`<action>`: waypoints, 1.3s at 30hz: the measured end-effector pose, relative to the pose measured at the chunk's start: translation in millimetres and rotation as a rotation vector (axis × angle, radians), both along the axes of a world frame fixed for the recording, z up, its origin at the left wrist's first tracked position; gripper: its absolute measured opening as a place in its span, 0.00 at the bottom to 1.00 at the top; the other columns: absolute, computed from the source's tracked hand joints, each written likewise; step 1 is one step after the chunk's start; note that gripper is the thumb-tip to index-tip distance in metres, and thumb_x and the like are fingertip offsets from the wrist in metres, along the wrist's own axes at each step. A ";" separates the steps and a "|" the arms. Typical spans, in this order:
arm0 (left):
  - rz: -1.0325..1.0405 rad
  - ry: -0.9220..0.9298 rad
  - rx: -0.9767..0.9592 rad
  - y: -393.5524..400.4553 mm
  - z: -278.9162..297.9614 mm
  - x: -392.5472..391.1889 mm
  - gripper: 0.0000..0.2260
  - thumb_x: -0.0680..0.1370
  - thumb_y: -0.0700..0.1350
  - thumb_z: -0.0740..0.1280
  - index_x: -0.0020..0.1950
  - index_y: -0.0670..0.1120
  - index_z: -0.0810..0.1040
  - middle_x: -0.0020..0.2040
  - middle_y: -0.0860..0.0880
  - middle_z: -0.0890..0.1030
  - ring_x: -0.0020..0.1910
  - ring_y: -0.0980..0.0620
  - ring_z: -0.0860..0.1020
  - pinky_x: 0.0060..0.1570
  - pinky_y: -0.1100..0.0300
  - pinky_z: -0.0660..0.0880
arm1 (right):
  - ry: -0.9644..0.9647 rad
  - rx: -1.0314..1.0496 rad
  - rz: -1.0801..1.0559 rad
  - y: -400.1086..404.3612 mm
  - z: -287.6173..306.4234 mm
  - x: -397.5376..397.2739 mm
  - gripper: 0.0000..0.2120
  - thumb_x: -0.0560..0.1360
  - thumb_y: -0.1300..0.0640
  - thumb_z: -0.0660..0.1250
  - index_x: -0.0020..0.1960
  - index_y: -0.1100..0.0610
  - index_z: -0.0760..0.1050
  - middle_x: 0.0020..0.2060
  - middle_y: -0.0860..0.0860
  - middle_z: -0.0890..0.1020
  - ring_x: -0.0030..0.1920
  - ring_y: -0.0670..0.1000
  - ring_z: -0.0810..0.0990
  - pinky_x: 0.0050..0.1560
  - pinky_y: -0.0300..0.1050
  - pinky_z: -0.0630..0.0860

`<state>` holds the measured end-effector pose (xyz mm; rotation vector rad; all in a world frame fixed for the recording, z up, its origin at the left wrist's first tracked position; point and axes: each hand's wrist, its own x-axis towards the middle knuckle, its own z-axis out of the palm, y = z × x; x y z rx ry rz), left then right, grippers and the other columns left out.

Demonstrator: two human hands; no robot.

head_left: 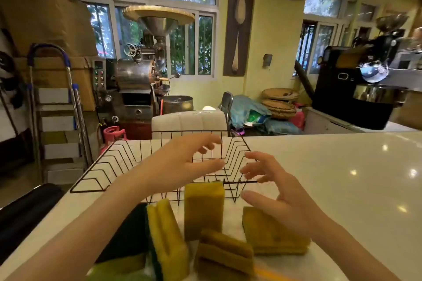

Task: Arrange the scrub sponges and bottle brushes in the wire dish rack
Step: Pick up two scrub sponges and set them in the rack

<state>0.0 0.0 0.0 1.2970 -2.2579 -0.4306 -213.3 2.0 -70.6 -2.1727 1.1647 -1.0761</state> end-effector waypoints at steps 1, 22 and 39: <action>-0.018 -0.047 0.044 -0.4 -3.4 -1.0 0.22 0.72 0.59 0.61 0.65 0.59 0.65 0.64 0.58 0.71 0.61 0.61 0.69 0.60 0.61 0.67 | 0.004 0.018 0.001 1.4 -4.7 -2.6 0.27 0.65 0.40 0.67 0.60 0.33 0.61 0.52 0.35 0.77 0.56 0.38 0.74 0.54 0.33 0.70; -0.084 -0.475 -0.083 0.0 -43.8 -8.8 0.24 0.74 0.47 0.65 0.66 0.63 0.62 0.69 0.60 0.65 0.67 0.56 0.64 0.65 0.56 0.67 | 0.597 0.015 -0.064 2.8 -42.0 -24.8 0.34 0.60 0.45 0.71 0.64 0.45 0.64 0.59 0.45 0.75 0.57 0.48 0.72 0.58 0.46 0.70; -0.173 -0.415 -0.126 -4.7 -44.6 -3.6 0.26 0.70 0.51 0.69 0.64 0.65 0.62 0.56 0.63 0.66 0.56 0.59 0.67 0.56 0.62 0.67 | -0.510 0.867 -0.378 -7.1 -35.1 -40.9 0.10 0.75 0.50 0.60 0.48 0.55 0.75 0.38 0.55 0.80 0.40 0.53 0.79 0.41 0.45 0.76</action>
